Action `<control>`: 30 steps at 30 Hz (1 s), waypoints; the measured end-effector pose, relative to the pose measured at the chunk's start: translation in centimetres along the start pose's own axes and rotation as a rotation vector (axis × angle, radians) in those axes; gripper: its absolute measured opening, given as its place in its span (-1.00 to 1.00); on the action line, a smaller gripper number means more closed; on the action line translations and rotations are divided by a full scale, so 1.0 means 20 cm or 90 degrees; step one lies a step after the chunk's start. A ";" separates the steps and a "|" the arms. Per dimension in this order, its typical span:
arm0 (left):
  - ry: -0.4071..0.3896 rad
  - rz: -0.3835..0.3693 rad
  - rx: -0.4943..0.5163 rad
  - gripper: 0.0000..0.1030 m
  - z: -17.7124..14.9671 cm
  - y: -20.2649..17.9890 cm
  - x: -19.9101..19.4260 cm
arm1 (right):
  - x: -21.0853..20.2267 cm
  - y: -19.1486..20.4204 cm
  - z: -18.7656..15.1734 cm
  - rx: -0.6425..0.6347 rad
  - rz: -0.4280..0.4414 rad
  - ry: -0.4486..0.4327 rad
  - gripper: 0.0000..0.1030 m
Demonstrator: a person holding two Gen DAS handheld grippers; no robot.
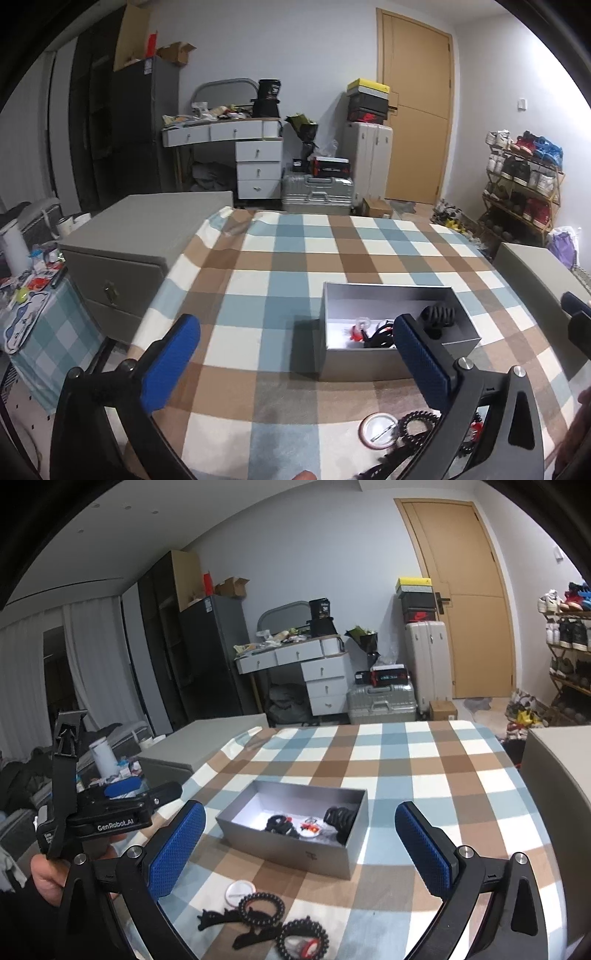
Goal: Organize jewelry
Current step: 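Withdraw both grippers from the box back to the remaining bracelets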
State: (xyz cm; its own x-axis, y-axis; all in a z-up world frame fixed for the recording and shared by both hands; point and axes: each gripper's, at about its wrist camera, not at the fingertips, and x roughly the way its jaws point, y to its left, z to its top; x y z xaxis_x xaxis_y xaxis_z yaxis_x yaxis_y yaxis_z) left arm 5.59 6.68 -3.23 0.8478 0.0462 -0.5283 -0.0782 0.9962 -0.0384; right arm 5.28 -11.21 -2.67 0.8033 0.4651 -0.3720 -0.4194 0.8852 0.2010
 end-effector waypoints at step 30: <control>0.138 -0.056 0.015 0.98 -0.36 -0.05 0.00 | 0.18 0.02 -0.49 -0.043 -0.011 0.194 0.87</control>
State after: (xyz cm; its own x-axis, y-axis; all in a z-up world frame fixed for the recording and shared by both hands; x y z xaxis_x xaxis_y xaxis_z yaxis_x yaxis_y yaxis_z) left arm 1.82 5.07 -9.26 0.7181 -0.0546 -0.6938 0.0048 0.9973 -0.0735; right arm 3.87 -9.11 -12.72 0.6506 0.4212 -0.6319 -0.4427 0.8864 0.1351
